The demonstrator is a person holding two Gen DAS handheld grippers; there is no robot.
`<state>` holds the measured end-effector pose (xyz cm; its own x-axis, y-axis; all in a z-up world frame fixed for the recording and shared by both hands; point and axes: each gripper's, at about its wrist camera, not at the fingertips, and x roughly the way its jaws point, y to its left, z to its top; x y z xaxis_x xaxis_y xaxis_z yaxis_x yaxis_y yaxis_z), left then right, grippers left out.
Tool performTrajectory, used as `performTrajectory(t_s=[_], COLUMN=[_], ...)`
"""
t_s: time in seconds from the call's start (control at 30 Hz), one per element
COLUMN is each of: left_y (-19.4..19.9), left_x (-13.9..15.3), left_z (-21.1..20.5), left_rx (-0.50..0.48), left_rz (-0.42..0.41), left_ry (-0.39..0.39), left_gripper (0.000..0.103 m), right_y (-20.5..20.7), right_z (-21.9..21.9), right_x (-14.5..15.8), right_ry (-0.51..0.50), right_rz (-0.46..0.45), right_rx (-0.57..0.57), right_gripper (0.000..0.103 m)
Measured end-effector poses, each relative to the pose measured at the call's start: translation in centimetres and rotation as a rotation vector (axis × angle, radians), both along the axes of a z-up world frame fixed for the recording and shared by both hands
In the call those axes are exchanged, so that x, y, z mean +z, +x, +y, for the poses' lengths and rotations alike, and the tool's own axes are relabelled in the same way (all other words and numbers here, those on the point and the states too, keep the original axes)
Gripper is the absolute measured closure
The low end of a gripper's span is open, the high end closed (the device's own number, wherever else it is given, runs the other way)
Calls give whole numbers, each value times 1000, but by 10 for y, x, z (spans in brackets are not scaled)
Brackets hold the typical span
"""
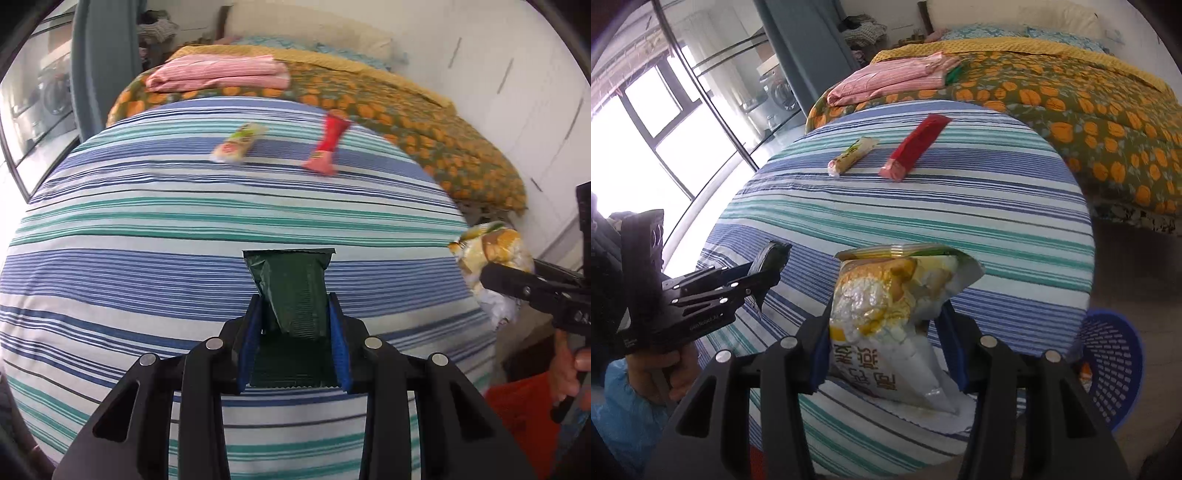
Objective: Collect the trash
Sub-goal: 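Carry the green packet with the left tool while the right tool carries the chip bag to the basket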
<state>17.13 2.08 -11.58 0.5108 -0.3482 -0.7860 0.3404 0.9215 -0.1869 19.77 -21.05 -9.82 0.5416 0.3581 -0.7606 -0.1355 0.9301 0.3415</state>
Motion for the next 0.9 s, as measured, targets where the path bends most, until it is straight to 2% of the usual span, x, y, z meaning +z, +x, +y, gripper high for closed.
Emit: performTrajectory(t_s=[0.17,0.27,0.47,0.6,0.73,0.9], left_y=[-17,-31,-61,-73,-73,-52], left_x=[16,23,20,0,-34,-80], left_z=[-62,-109,-209,-268,-319,-355], left_rx=[-110,-191,-362,-429,-469,-464], left_rz=[-9,-8,20,56,87,146], left_ry=[-45,-68,-84,-60,4,51], left_gripper=[69,69,69,69,69,69], right_y=[-26,-41,-63,-73,-78,-77], right_z=[-69,-117,-205,-243,-271,-293], right_x=[8,6,-29,-57,-85,-106], right_ry=[25,4,-39,-51,-27,-13], right_rz=[-15,-15,48,92,125,149], right_rx=[-101,-182,-337,-402,-455,-493], right_gripper=[54,54,54,54,54,53])
